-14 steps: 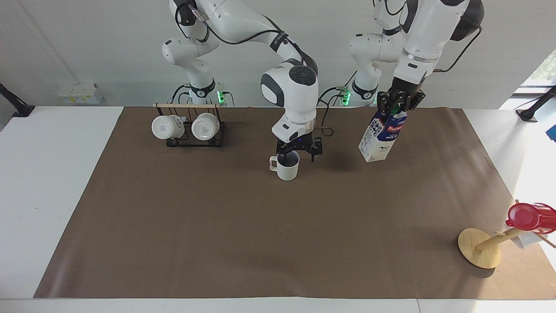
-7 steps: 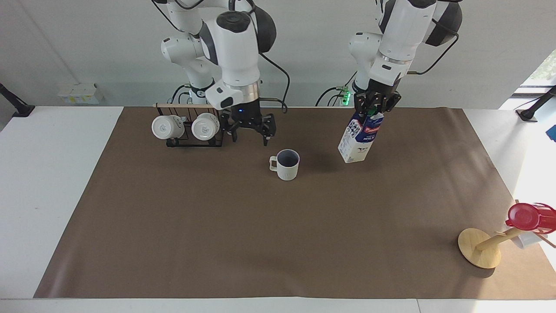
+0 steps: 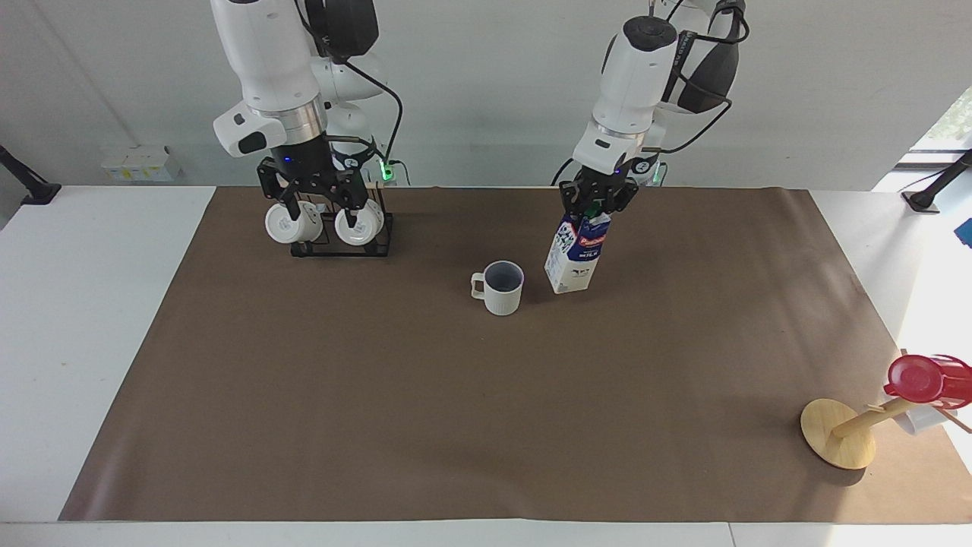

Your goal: Place cup and milk on table

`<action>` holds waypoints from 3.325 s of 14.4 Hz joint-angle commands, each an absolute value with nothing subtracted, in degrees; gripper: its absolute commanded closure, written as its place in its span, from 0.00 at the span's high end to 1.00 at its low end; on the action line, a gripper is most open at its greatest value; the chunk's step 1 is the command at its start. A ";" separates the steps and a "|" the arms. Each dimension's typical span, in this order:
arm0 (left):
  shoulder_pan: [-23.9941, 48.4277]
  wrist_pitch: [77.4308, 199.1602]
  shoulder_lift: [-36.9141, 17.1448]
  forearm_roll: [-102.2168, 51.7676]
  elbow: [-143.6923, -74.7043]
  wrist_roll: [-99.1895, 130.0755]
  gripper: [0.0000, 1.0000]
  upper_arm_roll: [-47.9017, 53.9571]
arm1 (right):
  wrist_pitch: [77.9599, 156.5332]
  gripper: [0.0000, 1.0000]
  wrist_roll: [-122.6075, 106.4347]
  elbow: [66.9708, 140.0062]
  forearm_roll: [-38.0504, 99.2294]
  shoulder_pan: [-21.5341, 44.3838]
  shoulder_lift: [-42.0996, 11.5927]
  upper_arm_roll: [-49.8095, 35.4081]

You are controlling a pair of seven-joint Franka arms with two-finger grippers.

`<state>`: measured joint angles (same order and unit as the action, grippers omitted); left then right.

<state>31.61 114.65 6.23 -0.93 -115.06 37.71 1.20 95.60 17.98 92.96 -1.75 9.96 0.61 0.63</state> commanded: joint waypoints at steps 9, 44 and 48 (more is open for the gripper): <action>33.40 118.39 1.23 2.72 -114.87 40.60 0.43 0.26 | 89.21 1.00 10.38 91.67 -1.41 8.26 2.29 3.78; 32.70 120.85 0.79 4.48 -117.07 34.98 0.43 0.26 | 87.72 1.00 9.49 89.65 -0.26 -1.05 2.72 -3.69; 32.61 121.29 0.35 4.48 -117.16 34.89 0.43 0.26 | 87.72 1.00 9.49 89.65 -0.26 -1.05 2.72 -3.69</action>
<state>32.33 119.60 0.47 3.21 -116.23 35.24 0.69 88.36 10.86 89.70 -1.31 0.04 2.59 -3.21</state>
